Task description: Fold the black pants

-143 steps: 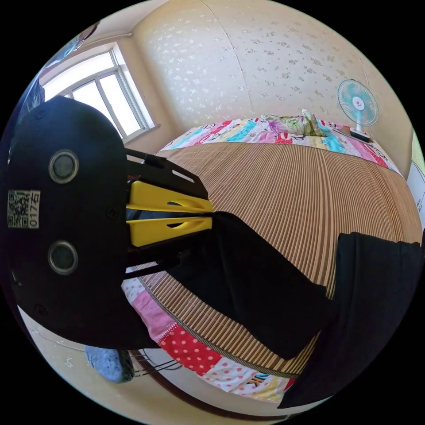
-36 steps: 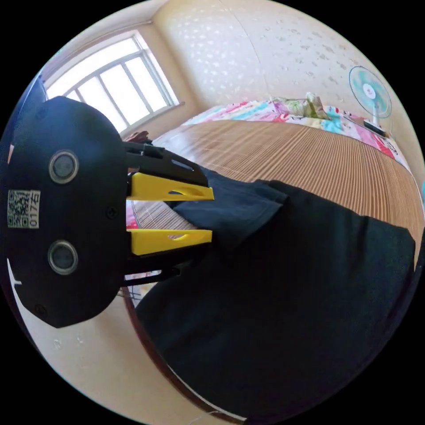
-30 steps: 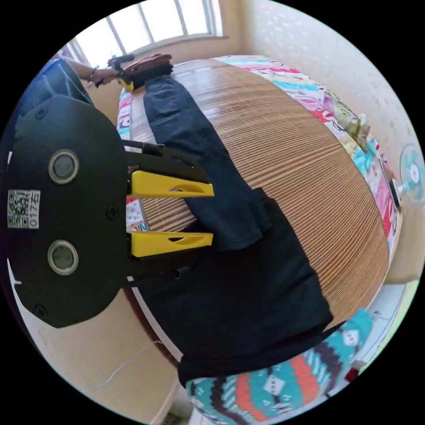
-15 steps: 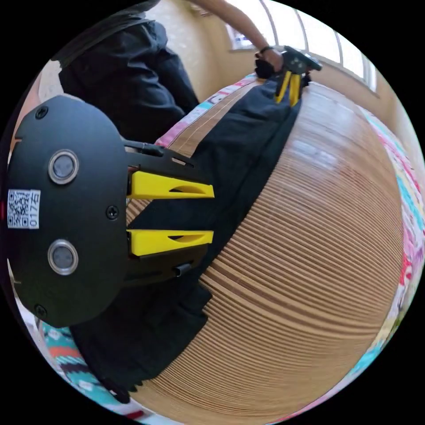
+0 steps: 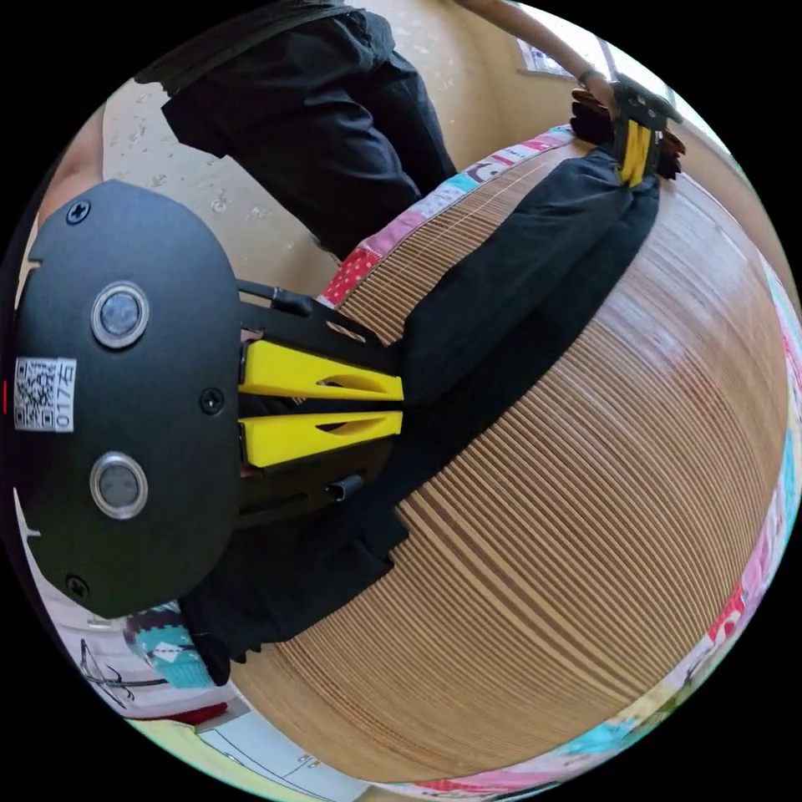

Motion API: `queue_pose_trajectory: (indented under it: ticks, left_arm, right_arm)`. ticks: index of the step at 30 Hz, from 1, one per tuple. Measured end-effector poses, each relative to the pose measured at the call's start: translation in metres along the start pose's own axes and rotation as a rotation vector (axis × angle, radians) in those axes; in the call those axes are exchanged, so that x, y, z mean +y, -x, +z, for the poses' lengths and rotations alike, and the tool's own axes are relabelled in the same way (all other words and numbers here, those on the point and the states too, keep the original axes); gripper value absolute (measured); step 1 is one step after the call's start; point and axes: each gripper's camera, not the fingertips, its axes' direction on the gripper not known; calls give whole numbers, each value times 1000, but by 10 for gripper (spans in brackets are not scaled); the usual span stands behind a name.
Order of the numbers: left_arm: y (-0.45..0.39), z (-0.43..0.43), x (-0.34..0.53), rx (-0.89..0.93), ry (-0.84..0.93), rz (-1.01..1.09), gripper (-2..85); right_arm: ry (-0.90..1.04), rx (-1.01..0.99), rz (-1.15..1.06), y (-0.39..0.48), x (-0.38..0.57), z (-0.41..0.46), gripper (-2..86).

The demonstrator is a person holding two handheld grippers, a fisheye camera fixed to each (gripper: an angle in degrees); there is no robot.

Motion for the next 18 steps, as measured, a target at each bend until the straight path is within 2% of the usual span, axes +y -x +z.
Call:
queue_pose_trajectory:
  ticks: [3, 7, 9, 14, 18]
  left_arm:
    - [29, -6, 1, 51, -62, -122, 10]
    - [63, 41, -11, 195, -7, -369, 40]
    - [70, 44, 4, 249, -69, -476, 59]
    - [57, 19, 119, 326, -414, -822, 107]
    - [36, 27, 216, 359, -469, -1093, 120]
  right_arm:
    - [-3, -49, 88, -17, -15, -10, 38]
    - [59, -62, 288, -47, -52, 39, 61]
    - [58, -67, 372, -51, -50, 45, 76]
    - [-163, -19, 630, -30, 33, 16, 86]
    - [-313, -163, 817, -16, 110, 24, 79]
